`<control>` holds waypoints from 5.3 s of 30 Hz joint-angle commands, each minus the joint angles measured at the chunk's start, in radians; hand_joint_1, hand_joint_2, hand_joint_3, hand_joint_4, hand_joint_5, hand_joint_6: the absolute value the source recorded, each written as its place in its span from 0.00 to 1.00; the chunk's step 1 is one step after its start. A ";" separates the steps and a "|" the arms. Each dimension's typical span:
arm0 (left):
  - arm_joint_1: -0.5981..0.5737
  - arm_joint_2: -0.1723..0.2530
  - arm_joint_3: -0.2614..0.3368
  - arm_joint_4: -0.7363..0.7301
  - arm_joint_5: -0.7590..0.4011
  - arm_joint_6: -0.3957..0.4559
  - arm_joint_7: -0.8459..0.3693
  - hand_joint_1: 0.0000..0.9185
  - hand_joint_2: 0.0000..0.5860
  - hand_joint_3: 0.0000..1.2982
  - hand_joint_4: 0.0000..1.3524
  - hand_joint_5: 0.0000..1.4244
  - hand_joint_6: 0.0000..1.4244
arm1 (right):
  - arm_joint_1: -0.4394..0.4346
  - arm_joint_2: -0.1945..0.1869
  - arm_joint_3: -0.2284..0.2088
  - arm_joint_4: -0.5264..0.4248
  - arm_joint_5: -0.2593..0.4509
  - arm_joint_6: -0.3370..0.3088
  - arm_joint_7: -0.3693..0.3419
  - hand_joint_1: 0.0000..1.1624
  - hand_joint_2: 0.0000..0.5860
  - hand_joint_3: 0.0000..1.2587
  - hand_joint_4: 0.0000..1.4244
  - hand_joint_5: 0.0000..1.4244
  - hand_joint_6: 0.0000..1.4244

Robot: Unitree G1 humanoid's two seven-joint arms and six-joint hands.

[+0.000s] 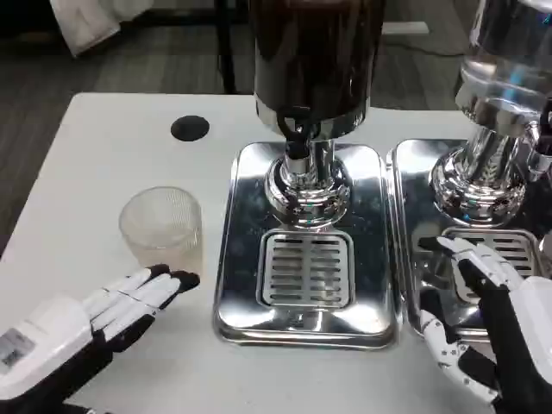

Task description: Grasp the cup under the faucet to collect the drink, then remove the cup.

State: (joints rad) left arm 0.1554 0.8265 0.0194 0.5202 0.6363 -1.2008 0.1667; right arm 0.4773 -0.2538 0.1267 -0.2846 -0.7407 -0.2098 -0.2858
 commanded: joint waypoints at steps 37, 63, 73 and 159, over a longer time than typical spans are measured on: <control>-0.083 -0.036 0.025 0.032 -0.204 0.189 -0.057 0.00 0.14 0.00 0.00 0.00 0.07 | 0.045 -0.015 -0.005 -0.055 0.003 -0.008 0.000 0.42 0.83 0.22 0.18 0.12 0.20; -0.407 -0.140 -0.081 0.315 -0.225 0.419 -0.150 0.00 0.07 0.00 0.00 0.04 0.09 | 0.008 0.015 0.018 -0.052 -0.026 0.026 0.016 0.42 0.83 0.22 0.19 0.12 0.20; -0.474 -0.167 -0.127 0.402 -0.222 0.451 -0.170 0.00 0.06 0.00 0.00 0.07 0.12 | 0.017 0.015 0.023 -0.056 -0.029 0.026 0.010 0.42 0.83 0.23 0.19 0.13 0.20; -0.653 -0.285 -0.249 0.645 -0.158 0.292 0.125 0.23 0.31 0.31 0.33 0.53 0.66 | -0.009 0.000 -0.002 -0.051 0.000 0.030 0.035 0.42 0.83 0.23 0.22 0.17 0.23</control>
State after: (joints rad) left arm -0.4849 0.5568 -0.2467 1.1844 0.5094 -0.8740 0.2894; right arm 0.4751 -0.2533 0.1227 -0.3446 -0.7378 -0.1806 -0.2511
